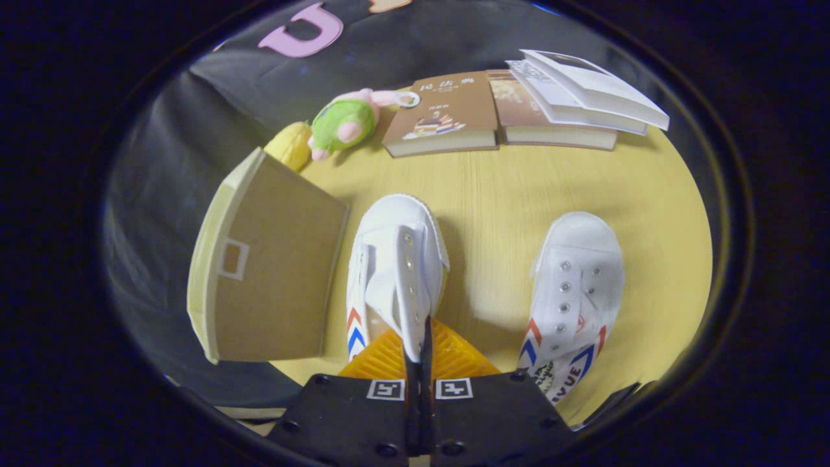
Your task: Open the storage box then place both shoes into the box .Put the left shoe in first, then the right shoe, with the right side of both shoes facing outward in a uniform manner.
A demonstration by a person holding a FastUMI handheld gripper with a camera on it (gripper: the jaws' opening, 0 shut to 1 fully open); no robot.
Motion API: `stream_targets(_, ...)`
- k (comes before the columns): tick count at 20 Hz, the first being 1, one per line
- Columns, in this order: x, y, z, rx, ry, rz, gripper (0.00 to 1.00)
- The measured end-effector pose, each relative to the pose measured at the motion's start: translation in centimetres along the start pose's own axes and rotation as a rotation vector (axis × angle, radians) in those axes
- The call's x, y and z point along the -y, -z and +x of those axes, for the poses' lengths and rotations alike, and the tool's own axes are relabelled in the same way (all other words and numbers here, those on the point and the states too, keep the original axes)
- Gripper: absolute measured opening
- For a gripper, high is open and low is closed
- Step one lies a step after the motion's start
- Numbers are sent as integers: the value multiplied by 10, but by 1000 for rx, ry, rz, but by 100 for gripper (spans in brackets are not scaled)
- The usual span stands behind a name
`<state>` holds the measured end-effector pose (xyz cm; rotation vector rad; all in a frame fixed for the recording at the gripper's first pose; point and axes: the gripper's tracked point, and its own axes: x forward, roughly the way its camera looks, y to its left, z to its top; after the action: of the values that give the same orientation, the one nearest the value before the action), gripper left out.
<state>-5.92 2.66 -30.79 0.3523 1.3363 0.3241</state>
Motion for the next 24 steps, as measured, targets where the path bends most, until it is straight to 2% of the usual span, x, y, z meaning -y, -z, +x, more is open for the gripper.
stream_targets(3, -18, -16, -26, 43, -19, 45, 3)
stream_targets(11, -96, -47, -74, 156, -77, 58, 4)
stream_targets(17, -166, -56, -74, 190, -126, 20, 4)
stream_targets(24, -237, -47, -41, 153, -170, -28, 4)
